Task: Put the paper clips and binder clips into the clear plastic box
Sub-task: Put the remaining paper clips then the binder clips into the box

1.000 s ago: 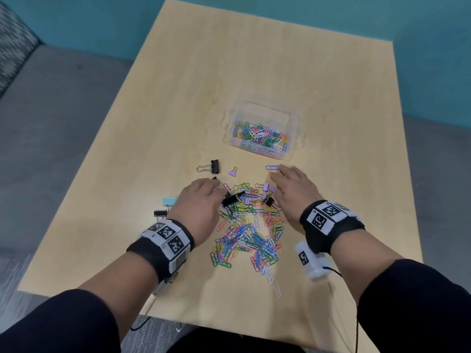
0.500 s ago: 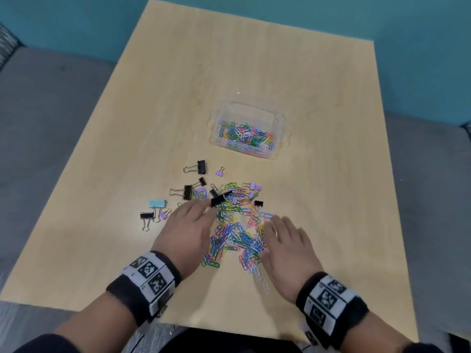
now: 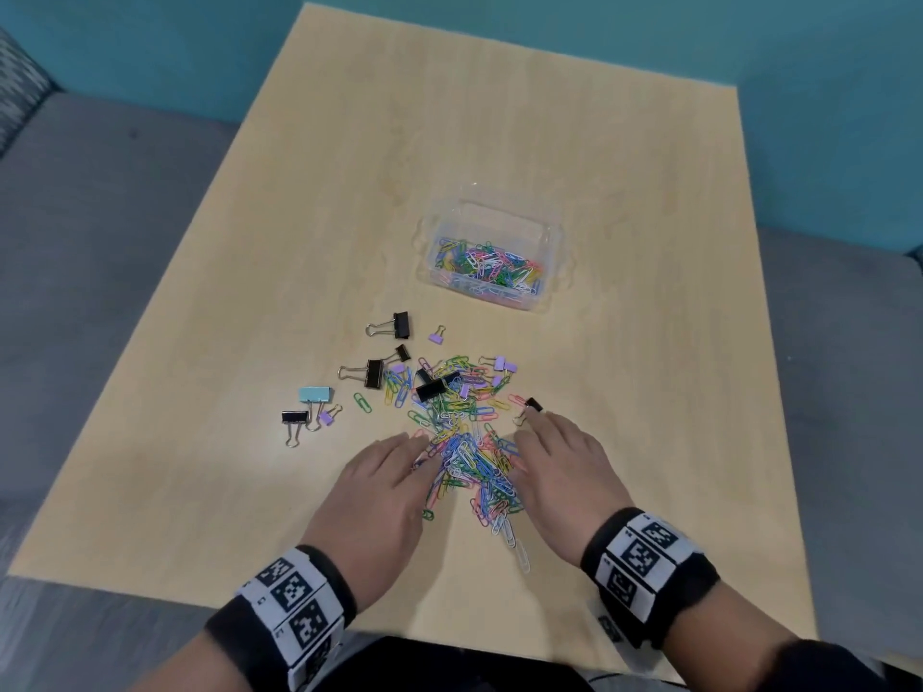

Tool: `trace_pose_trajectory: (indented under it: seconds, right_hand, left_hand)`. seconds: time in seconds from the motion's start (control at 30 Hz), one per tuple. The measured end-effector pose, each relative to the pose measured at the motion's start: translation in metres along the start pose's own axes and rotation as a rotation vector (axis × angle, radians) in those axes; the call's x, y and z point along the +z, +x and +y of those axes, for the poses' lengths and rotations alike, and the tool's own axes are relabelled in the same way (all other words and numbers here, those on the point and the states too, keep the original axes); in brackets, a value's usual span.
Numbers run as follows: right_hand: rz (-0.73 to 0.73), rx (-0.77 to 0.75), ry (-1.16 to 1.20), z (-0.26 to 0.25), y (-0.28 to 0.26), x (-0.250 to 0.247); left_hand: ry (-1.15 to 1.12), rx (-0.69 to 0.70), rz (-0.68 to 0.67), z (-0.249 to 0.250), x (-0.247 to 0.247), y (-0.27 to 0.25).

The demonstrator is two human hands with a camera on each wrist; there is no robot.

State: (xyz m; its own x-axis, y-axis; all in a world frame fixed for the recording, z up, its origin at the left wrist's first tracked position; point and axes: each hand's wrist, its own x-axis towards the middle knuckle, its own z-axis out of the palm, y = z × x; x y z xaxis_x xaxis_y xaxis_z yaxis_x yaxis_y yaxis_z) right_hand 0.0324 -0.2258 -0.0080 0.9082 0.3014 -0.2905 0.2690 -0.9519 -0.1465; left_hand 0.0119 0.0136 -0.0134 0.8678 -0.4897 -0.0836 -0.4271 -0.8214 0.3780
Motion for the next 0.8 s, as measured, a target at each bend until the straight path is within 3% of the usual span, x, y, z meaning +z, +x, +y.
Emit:
trace_pose_trajectory:
  seconds: [0.2, 0.3, 0.5, 0.7, 0.8]
  right_hand:
    - [0.085, 0.095, 0.155, 0.024, -0.005, 0.0]
    - [0.088, 0.106, 0.107, 0.027, 0.008, -0.002]
    - [0.032, -0.025, -0.129, 0.038, 0.051, -0.015]
    - [0.044, -0.191, -0.221, 0.04, 0.058, -0.021]
    - [0.018, -0.154, -0.225, 0.043, 0.055, -0.025]
  left_hand:
    - [-0.008, -0.02, -0.012, -0.005, 0.002, -0.005]
    - [-0.016, -0.019, -0.032, -0.004, 0.003, -0.005]
    - [-0.008, -0.034, -0.054, -0.001, 0.001, -0.005]
    - [-0.025, -0.075, -0.064, -0.004, -0.002, -0.01]
    - [-0.027, -0.084, -0.069, -0.006, -0.001, -0.014]
